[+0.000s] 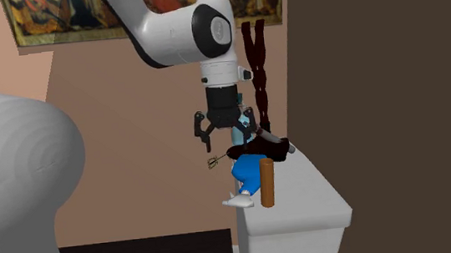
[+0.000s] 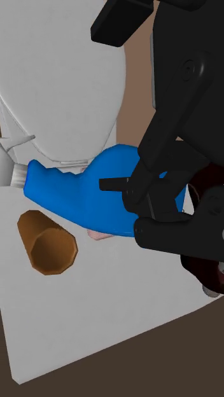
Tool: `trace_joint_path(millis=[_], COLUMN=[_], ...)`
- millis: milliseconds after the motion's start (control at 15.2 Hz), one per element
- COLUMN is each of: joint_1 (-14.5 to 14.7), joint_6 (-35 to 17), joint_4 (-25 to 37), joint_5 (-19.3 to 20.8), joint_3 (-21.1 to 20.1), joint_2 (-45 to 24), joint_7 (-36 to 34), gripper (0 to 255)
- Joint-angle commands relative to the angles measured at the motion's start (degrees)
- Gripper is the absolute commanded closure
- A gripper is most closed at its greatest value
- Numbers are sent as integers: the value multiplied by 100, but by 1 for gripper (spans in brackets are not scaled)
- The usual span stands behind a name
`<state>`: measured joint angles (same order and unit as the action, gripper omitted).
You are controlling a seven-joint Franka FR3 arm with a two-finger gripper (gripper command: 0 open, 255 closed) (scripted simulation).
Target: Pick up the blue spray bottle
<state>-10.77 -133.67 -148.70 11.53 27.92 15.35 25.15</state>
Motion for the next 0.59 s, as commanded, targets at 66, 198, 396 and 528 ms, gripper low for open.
trace_joint_path(millis=[66,198,396,528], joint_1=[-16,-17,-48,-53], joint_6=[-525,-835,-1150,-1320], joint_4=[147,289,413,391], joint_5=[-227,-516,-907,-1071], joint_3=[312,476,555,533], joint_2=[-675,-1158,-1654,-1829], joint_7=[392,714,1077,1191], gripper=[0,0,0,0])
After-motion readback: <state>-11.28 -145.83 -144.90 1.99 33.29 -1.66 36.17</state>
